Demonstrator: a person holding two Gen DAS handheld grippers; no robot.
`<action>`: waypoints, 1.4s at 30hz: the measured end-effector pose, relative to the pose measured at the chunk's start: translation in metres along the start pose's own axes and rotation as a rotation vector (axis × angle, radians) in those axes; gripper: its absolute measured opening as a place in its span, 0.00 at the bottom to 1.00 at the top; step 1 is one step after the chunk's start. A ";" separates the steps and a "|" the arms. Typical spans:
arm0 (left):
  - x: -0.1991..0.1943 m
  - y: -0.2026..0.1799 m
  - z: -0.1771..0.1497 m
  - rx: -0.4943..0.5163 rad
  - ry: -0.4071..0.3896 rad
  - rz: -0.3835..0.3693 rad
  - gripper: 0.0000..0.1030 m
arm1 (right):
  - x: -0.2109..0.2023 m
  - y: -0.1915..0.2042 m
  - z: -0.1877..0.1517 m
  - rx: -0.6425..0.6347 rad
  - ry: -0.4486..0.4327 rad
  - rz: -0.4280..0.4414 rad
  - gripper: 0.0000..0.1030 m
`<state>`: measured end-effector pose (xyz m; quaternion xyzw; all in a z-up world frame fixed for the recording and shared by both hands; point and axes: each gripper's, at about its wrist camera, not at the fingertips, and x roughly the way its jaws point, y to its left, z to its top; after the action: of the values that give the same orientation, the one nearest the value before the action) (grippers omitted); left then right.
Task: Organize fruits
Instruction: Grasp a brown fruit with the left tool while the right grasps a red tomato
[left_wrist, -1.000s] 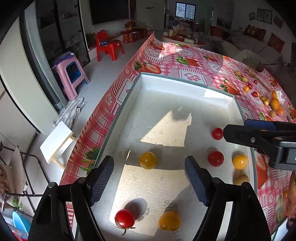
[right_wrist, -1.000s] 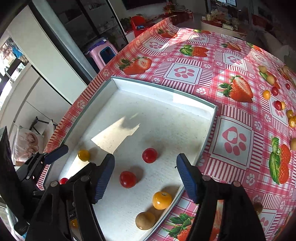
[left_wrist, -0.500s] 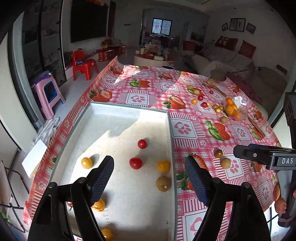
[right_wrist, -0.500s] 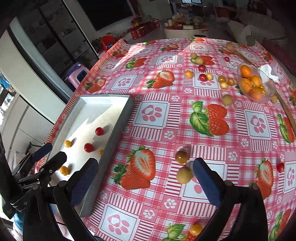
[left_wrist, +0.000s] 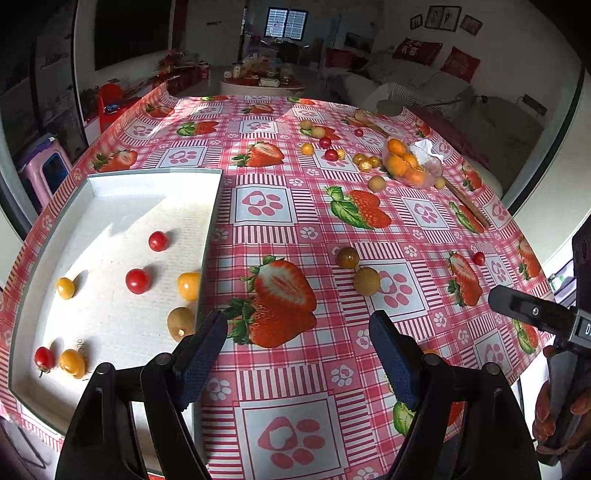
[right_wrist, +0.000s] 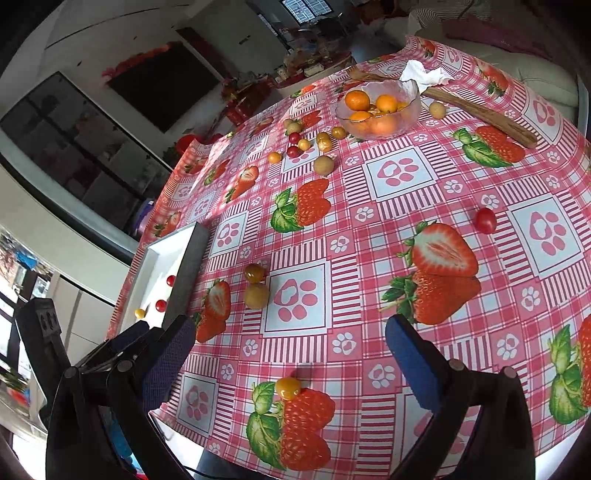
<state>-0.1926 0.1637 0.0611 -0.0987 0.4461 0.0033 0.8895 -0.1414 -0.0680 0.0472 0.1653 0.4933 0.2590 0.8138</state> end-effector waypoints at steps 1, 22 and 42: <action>0.005 -0.004 -0.001 -0.006 0.019 -0.003 0.78 | 0.002 -0.001 -0.002 -0.041 0.035 -0.050 1.00; 0.073 -0.066 0.009 0.007 0.069 0.141 0.78 | 0.002 -0.093 0.031 -0.093 0.002 -0.455 1.00; 0.085 -0.076 0.014 0.019 0.073 0.166 0.26 | 0.029 -0.098 0.056 -0.121 -0.026 -0.501 0.47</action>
<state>-0.1232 0.0845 0.0152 -0.0532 0.4850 0.0692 0.8702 -0.0555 -0.1313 0.0011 -0.0077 0.4921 0.0760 0.8672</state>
